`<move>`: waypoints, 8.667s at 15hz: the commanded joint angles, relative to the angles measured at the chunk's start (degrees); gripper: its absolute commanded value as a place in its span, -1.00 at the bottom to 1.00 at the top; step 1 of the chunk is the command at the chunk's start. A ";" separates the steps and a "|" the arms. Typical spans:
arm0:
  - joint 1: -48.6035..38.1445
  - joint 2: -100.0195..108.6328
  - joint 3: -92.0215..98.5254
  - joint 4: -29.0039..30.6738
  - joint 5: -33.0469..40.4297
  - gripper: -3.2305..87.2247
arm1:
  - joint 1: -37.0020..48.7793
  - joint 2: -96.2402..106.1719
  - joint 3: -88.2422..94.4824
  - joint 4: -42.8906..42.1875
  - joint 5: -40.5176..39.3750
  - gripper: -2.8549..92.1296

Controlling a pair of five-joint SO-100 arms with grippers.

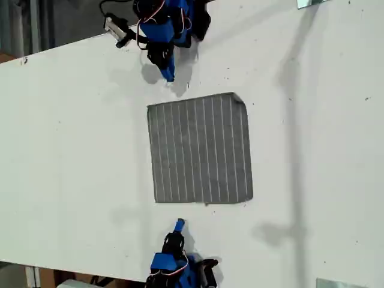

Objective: Grasp corners of a square towel and fold twice.

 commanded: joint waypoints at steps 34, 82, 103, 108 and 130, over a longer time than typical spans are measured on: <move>-13.89 -45.26 -14.24 -22.06 -10.46 -0.65 | -44.82 -119.71 -71.63 -13.45 -10.99 -0.94; 19.95 -93.60 -92.64 5.71 -15.29 -0.93 | -23.12 -87.36 -77.43 0.09 -21.88 -0.94; -11.34 -88.15 -65.30 -6.77 -5.80 -0.93 | 11.07 -101.34 -77.17 -3.08 -42.89 -0.94; -4.66 -84.55 -52.65 -15.29 -11.34 -0.93 | 3.34 -100.11 -65.39 -7.29 -37.79 -0.94; 6.15 -67.94 -46.76 -11.16 -19.60 -0.49 | 9.32 -85.69 -49.75 -6.68 -39.02 -0.08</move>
